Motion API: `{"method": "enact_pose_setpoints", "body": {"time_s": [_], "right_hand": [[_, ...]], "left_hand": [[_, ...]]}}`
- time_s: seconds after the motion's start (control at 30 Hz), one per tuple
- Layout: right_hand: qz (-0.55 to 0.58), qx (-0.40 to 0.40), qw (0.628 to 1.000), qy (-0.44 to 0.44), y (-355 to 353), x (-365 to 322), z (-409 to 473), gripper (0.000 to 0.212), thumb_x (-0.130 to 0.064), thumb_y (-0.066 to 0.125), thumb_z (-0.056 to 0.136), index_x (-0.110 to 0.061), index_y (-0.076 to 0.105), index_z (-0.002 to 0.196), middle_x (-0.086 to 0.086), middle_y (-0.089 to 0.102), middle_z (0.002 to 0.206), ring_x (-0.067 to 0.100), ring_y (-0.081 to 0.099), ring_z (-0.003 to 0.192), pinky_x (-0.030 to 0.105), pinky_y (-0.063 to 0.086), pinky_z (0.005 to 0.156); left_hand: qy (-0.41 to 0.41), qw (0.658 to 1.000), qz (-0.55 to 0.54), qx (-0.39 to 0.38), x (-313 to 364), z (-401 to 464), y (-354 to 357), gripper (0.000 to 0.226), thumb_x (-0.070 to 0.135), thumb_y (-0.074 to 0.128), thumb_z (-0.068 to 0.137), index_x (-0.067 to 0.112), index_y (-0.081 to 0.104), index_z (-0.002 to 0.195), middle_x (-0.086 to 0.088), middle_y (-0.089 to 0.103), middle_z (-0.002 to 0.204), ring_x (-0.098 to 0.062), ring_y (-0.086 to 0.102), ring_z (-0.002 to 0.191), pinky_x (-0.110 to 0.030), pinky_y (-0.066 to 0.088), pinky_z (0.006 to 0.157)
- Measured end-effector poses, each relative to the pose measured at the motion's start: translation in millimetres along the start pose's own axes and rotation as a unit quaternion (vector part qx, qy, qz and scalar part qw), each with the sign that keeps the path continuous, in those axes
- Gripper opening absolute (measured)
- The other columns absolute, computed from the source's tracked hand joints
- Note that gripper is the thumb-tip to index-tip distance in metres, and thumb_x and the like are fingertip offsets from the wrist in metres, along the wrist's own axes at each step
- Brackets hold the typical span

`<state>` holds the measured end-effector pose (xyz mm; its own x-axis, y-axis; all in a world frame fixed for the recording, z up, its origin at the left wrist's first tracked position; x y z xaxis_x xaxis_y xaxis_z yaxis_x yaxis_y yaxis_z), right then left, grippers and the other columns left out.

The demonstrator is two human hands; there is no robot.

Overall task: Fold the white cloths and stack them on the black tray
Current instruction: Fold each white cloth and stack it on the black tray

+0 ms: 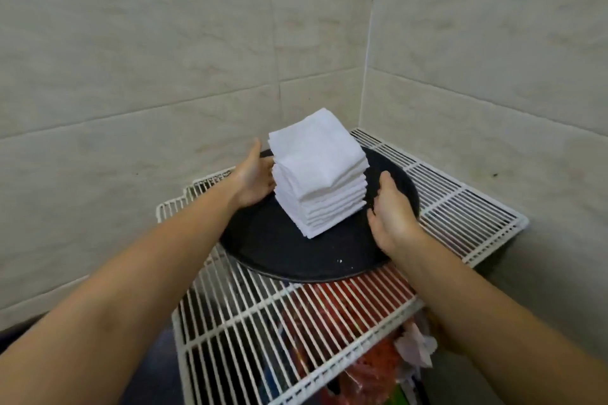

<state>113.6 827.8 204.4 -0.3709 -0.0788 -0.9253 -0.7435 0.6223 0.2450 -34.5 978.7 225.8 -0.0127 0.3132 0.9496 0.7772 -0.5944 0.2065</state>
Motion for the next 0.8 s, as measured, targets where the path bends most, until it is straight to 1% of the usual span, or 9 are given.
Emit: {"method": "enact_pose_setpoints", "body": {"time_s": [0.03,0.07,0.1,0.2,0.33,0.43,0.57,0.7,0.8], "right_hand": [[0.006,0.018,1.000,0.002,2.7,9.0,-6.3,0.056,-0.045,0.027,0.101,-0.015,0.026,0.149,0.003,0.032,0.153,0.020,0.032,0.140,0.030,0.027,0.110],[0.008,0.038,0.999,0.006,5.5,17.7,-9.8,0.058,-0.049,0.027,0.100,-0.020,0.025,0.149,0.001,0.032,0.154,0.020,0.033,0.139,0.032,0.028,0.111],[0.010,0.055,0.998,0.009,9.6,25.5,-11.6,0.061,-0.055,0.027,0.097,-0.025,0.023,0.151,-0.001,0.030,0.155,0.021,0.033,0.139,0.036,0.028,0.113],[0.011,0.103,0.995,0.002,22.3,37.1,-13.7,0.066,-0.061,0.022,0.095,-0.030,0.011,0.152,-0.006,0.017,0.159,0.021,0.024,0.144,0.047,0.021,0.118],[0.018,0.172,0.985,-0.023,35.8,28.8,-19.2,0.062,-0.051,0.016,0.099,-0.025,-0.005,0.152,-0.005,0.003,0.161,0.021,0.013,0.147,0.046,0.013,0.120],[0.029,0.227,0.972,-0.053,44.7,23.4,-18.5,0.065,-0.050,0.016,0.099,-0.020,-0.007,0.151,-0.002,-0.002,0.162,0.022,0.007,0.148,0.047,0.010,0.120],[0.016,0.262,0.961,-0.083,57.8,21.2,-17.2,0.064,-0.047,0.014,0.100,-0.015,-0.008,0.151,0.000,-0.008,0.161,0.020,-0.001,0.149,0.044,0.004,0.122],[-0.004,0.286,0.954,-0.094,63.4,15.6,-15.9,0.062,-0.041,0.014,0.102,-0.010,-0.008,0.151,0.004,-0.009,0.161,0.019,-0.007,0.148,0.039,-0.004,0.121],[-0.015,0.303,0.950,-0.074,65.7,6.2,-13.1,0.059,-0.039,0.012,0.103,-0.009,-0.006,0.151,0.005,-0.006,0.161,0.020,-0.007,0.149,0.041,-0.006,0.118]], "left_hand": [[-0.015,0.999,-0.002,-0.040,-0.3,6.4,5.8,0.068,0.054,0.015,0.099,0.022,0.074,0.089,-0.001,0.074,0.088,-0.010,0.070,0.078,-0.022,0.055,0.075],[-0.028,0.997,0.001,-0.077,-0.6,11.2,12.8,0.063,0.051,0.022,0.099,0.024,0.073,0.074,0.001,0.072,0.077,-0.010,0.069,0.068,-0.020,0.055,0.062],[-0.036,0.994,0.006,-0.100,-0.7,14.7,18.7,0.056,0.046,0.030,0.099,0.022,0.073,0.073,0.001,0.071,0.080,-0.012,0.069,0.069,-0.021,0.053,0.060],[-0.065,0.988,0.018,-0.138,-2.8,23.4,21.2,0.039,0.041,0.046,0.093,0.019,0.075,0.079,-0.004,0.071,0.094,-0.018,0.069,0.083,-0.031,0.050,0.074],[-0.098,0.983,0.018,-0.154,-4.3,33.9,16.8,0.050,0.041,0.043,0.092,0.015,0.076,0.067,-0.004,0.074,0.084,-0.017,0.071,0.074,-0.032,0.046,0.076],[-0.115,0.977,0.050,-0.170,-7.3,35.9,20.5,0.054,0.041,0.040,0.096,0.013,0.077,0.067,-0.006,0.075,0.084,-0.018,0.071,0.075,-0.033,0.047,0.077],[-0.126,0.973,0.074,-0.177,-7.0,33.3,22.6,0.055,0.037,0.042,0.097,0.012,0.075,0.060,-0.006,0.074,0.076,-0.019,0.070,0.069,-0.032,0.047,0.069],[-0.134,0.975,0.076,-0.160,-8.3,35.5,15.8,0.050,0.040,0.047,0.095,0.010,0.074,0.064,-0.009,0.073,0.081,-0.023,0.066,0.080,-0.032,0.049,0.069],[-0.147,0.976,0.063,-0.151,-10.1,40.0,12.0,0.050,0.042,0.047,0.094,0.007,0.076,0.072,-0.012,0.073,0.091,-0.025,0.066,0.087,-0.034,0.050,0.074]]}}
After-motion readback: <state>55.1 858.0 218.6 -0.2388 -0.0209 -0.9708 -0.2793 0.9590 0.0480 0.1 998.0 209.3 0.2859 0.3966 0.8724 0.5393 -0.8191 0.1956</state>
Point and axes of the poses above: each hand's wrist, its own z-axis towards the middle knuckle, its own y-axis out of the palm, x = y × z, the point moved 7 cm from there along z, towards the middle knuckle
